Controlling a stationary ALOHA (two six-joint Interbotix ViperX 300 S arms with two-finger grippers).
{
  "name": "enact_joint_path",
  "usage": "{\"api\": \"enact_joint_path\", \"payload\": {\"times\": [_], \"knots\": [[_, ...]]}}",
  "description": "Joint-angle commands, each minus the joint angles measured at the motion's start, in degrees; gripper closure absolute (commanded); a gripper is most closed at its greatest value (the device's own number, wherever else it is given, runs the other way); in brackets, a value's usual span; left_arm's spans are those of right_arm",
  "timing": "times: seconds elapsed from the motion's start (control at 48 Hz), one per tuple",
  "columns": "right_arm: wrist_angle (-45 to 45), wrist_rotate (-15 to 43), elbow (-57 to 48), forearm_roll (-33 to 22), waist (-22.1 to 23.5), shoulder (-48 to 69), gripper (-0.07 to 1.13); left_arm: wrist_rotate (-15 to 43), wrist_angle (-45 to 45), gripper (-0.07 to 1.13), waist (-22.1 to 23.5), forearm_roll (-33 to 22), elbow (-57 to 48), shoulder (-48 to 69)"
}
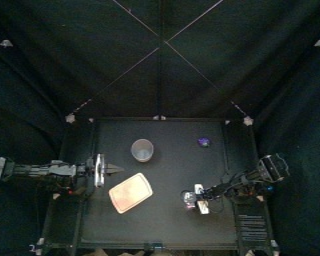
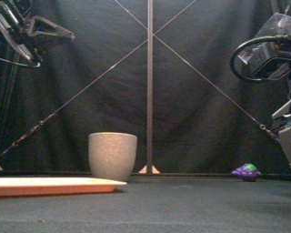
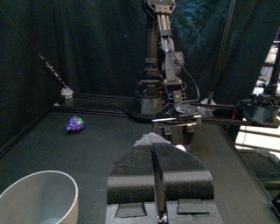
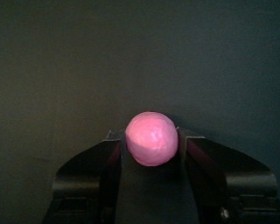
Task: Pick the pink ball then place it on the pink plate
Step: Place pink ball on the pink plate
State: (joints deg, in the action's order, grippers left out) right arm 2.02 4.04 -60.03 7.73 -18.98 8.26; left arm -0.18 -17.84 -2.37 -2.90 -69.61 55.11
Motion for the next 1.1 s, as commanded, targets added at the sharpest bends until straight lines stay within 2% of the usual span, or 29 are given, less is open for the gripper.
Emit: {"api": "enact_joint_path", "payload": {"times": [0.021,0.188,0.354,0.562,0.875,1.104], "knots": [[0.00,0.09,1.58,-0.09,-0.09,0.62,0.42,0.09,-0.53,1.01,-0.26,-0.09,0.79,-0.18],[-0.18,-0.62,8.00,-2.11,1.14,-0.35,0.44,0.18,-0.53,1.01,-0.35,-0.09,0.79,-0.18],[-0.70,-0.26,18.72,-7.65,6.68,-4.83,0.44,0.18,-0.70,1.01,-0.88,-0.09,0.79,-0.18],[-5.10,-0.09,34.19,-13.18,12.13,-17.31,0.44,0.44,-0.70,1.01,-1.41,-0.09,0.88,-0.18],[-4.75,0.26,52.47,-13.54,16.96,-34.28,0.44,0.44,-0.35,1.01,-1.85,-0.09,0.00,-0.18],[-0.35,1.67,60.12,-11.60,17.23,-39.81,0.41,0.44,-0.35,1.01,-1.93,0.09,-0.79,-0.09]]}}
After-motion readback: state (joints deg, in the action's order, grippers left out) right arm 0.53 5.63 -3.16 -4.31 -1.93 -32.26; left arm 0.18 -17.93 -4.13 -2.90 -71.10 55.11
